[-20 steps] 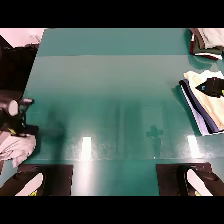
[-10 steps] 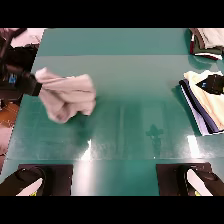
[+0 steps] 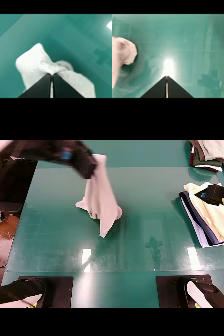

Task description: Fold the shirts.

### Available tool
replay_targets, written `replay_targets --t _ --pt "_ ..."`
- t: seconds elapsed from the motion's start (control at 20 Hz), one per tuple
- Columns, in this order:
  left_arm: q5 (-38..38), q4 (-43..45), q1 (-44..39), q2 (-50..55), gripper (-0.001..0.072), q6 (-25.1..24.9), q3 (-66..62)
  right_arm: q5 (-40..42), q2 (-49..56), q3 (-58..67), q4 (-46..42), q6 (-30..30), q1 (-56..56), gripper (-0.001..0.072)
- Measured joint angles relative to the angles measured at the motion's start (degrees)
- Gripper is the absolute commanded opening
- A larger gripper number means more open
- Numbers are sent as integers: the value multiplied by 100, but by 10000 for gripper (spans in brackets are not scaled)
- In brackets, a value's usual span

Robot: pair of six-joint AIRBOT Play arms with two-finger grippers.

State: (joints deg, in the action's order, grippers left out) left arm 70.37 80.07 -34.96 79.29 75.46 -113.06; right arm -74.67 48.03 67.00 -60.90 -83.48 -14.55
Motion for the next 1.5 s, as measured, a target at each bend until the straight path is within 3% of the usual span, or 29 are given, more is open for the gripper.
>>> replay_targets --t 0.1,0.2,0.35,0.55,0.85,1.15,1.5 --pt "-181 -570 -42 601 30 -109 -155 13 0 0 52 -2 0 22" --pt "-234 -968 -61 1064 563 -208 -240 13 0 0 85 -2 0 21" --pt "-44 -997 129 1340 535 -190 -304 13 0 0 105 -4 0 22" --pt "890 -911 940 1408 535 44 -199 11 0 0 125 -4 0 22" --pt "1445 -1104 2385 1432 536 319 1095 2 0 0 131 -4 0 22" --pt "859 -1720 3158 1432 538 365 2844 -2 0 0 131 -4 0 22" --pt "-553 -2817 3220 1445 536 367 3993 13 0 0 133 -7 101 22"
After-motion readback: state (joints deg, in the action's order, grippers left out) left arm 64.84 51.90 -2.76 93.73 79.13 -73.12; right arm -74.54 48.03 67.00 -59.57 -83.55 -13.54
